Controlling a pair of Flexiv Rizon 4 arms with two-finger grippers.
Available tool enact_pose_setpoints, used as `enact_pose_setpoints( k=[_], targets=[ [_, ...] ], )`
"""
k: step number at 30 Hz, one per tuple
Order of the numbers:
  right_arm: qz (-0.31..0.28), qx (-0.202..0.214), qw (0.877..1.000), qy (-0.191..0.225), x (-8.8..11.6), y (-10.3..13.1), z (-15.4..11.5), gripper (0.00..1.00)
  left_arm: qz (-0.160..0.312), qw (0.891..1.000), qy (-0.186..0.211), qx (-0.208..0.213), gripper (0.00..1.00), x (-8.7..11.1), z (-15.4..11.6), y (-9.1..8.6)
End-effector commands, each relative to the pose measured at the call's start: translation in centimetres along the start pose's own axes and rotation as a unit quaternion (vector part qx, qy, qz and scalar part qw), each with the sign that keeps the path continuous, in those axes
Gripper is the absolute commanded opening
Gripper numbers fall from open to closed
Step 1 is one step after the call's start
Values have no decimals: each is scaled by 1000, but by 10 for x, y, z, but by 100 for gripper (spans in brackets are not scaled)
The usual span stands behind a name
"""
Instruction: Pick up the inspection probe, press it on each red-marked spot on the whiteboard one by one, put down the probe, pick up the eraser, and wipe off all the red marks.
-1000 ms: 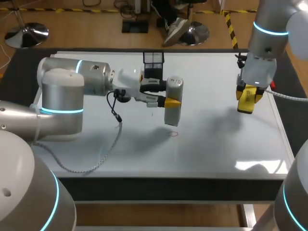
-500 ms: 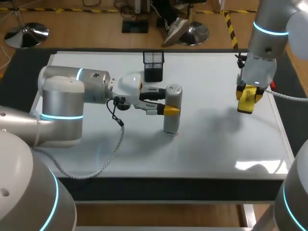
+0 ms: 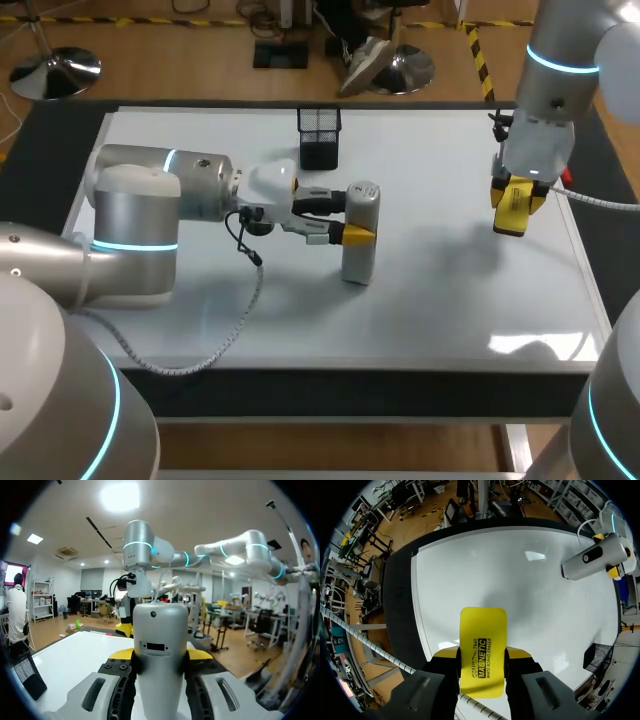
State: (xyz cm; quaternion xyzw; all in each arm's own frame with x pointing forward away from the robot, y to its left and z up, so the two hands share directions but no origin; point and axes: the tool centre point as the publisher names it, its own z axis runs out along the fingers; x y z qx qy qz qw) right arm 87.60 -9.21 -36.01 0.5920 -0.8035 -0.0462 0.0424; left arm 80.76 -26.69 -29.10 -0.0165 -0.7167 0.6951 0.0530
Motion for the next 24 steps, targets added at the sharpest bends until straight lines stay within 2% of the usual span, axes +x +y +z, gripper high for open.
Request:
enact_pose_setpoints(
  k=[1,24],
  targets=[
    [-1,1,1000,1,1,0,-1,0,-2,1000,2,-1,0,-3,3,3],
    [-1,1,1000,1,1,0,-1,0,-5,1000,-2,-8,0,-3,2,7]
  ],
)
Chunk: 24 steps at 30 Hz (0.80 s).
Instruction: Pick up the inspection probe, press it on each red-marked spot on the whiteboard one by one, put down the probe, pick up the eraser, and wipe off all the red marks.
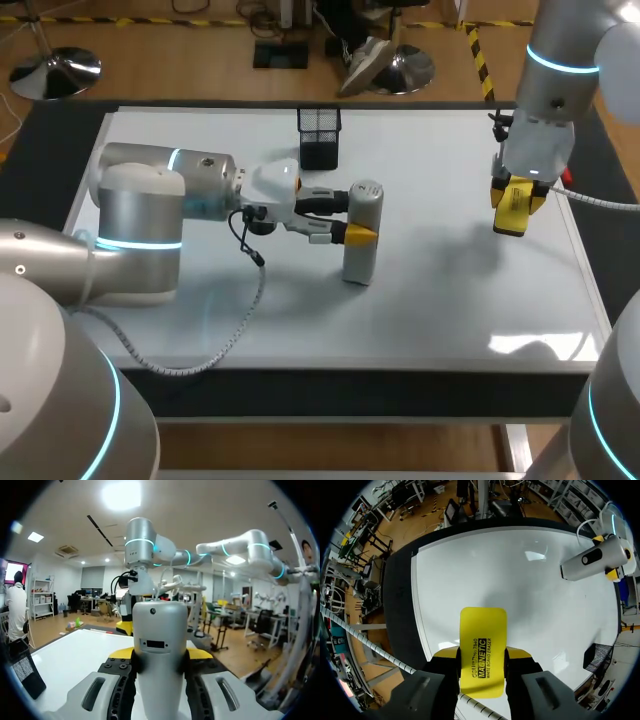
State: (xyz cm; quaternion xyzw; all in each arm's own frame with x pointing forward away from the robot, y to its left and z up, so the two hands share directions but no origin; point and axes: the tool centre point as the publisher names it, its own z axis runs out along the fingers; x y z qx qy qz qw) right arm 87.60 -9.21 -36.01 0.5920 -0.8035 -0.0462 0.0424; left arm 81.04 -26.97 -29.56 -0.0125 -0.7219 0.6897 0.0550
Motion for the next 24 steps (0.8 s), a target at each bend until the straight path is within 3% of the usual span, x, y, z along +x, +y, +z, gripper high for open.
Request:
enact_pose_setpoints(
  k=[1,11,24],
  targets=[
    [-1,1,1000,1,1,0,-1,0,0,1000,0,-1,0,1,0,3],
    [-1,1,1000,1,1,0,-1,0,5,1000,15,-1,0,0,-7,-7],
    [-1,1,1000,1,1,0,-1,0,9,990,141,4,0,-29,-51,-34]
  ],
)
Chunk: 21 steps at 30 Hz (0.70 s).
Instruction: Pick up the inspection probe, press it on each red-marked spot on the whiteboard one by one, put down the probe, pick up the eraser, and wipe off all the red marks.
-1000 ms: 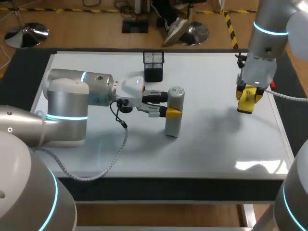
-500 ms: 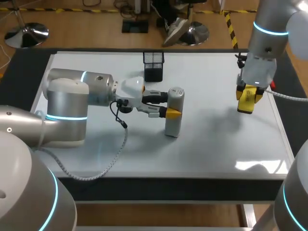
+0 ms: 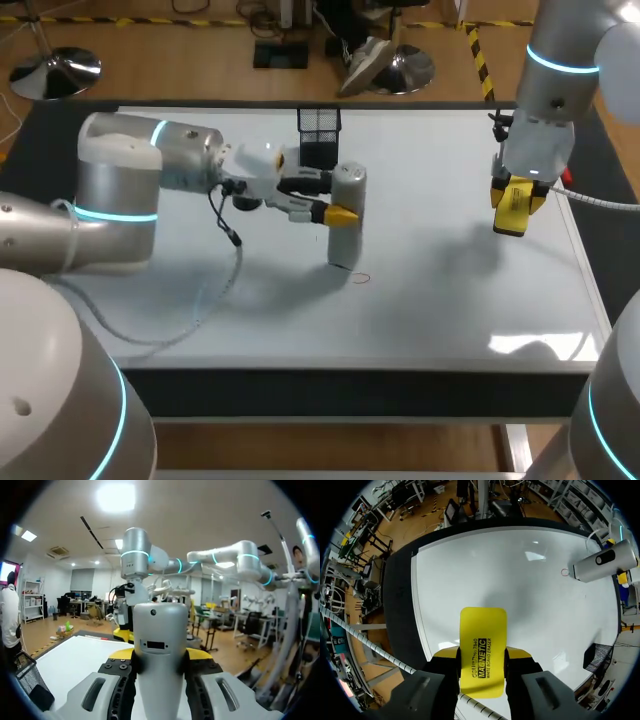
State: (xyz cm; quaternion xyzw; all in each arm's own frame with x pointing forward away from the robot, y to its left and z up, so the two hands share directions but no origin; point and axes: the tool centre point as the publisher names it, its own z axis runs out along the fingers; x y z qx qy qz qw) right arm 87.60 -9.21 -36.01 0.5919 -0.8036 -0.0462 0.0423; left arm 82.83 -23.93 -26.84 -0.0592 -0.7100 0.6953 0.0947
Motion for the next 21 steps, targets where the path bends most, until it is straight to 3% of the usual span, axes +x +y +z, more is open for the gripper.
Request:
enact_pose_setpoints(
  k=[1,5,21],
  targets=[
    [-1,1,1000,1,1,0,-1,0,1,997,81,-7,0,-16,-24,-9],
    [-1,1,1000,1,1,0,-1,0,4,992,128,-19,0,-24,-41,-14],
    [-1,1,1000,1,1,0,-1,0,2,986,166,27,0,-67,-117,-18]
  ],
)
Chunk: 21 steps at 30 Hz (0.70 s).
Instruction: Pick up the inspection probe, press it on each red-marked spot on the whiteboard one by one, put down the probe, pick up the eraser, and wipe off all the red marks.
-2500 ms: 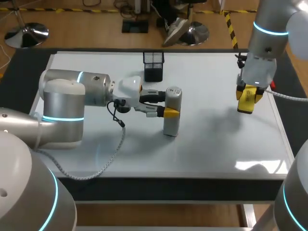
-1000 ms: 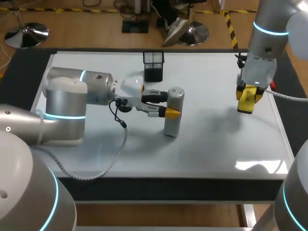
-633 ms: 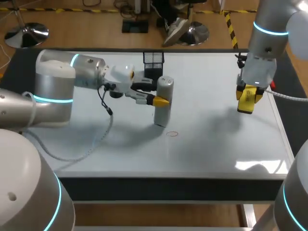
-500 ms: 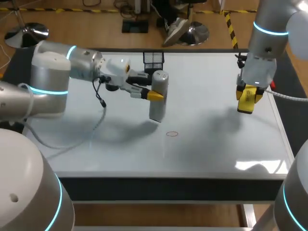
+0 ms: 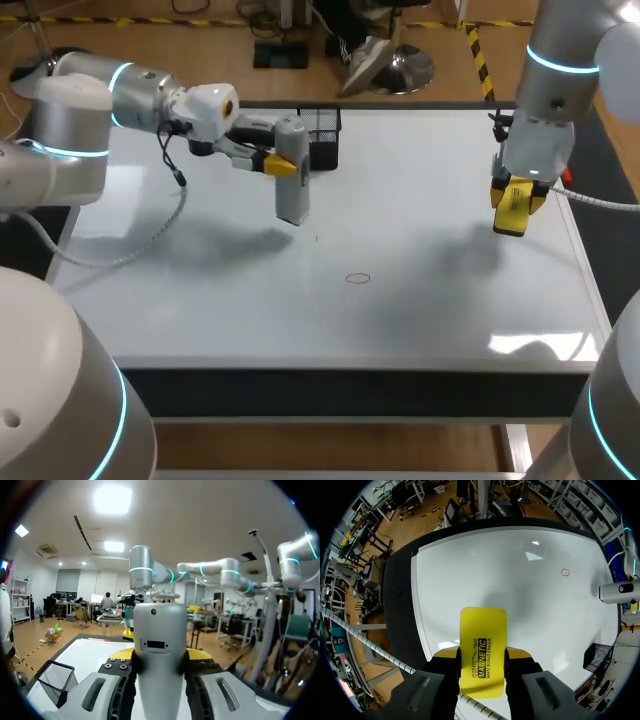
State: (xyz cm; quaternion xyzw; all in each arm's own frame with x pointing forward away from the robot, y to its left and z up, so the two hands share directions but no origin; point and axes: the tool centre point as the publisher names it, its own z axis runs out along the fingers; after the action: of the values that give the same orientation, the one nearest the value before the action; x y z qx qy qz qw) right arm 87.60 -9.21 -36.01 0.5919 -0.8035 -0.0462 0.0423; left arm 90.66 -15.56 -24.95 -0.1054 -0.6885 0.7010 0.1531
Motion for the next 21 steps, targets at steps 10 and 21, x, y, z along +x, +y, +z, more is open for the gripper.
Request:
enact_pose_setpoints(
  k=[10,21],
  targets=[
    [-1,1,1000,1,1,0,-1,0,12,993,121,-3,0,-20,-52,-4],
    [-1,1,1000,1,1,0,-1,0,3,991,133,-13,0,-33,-82,-2]
  ],
)
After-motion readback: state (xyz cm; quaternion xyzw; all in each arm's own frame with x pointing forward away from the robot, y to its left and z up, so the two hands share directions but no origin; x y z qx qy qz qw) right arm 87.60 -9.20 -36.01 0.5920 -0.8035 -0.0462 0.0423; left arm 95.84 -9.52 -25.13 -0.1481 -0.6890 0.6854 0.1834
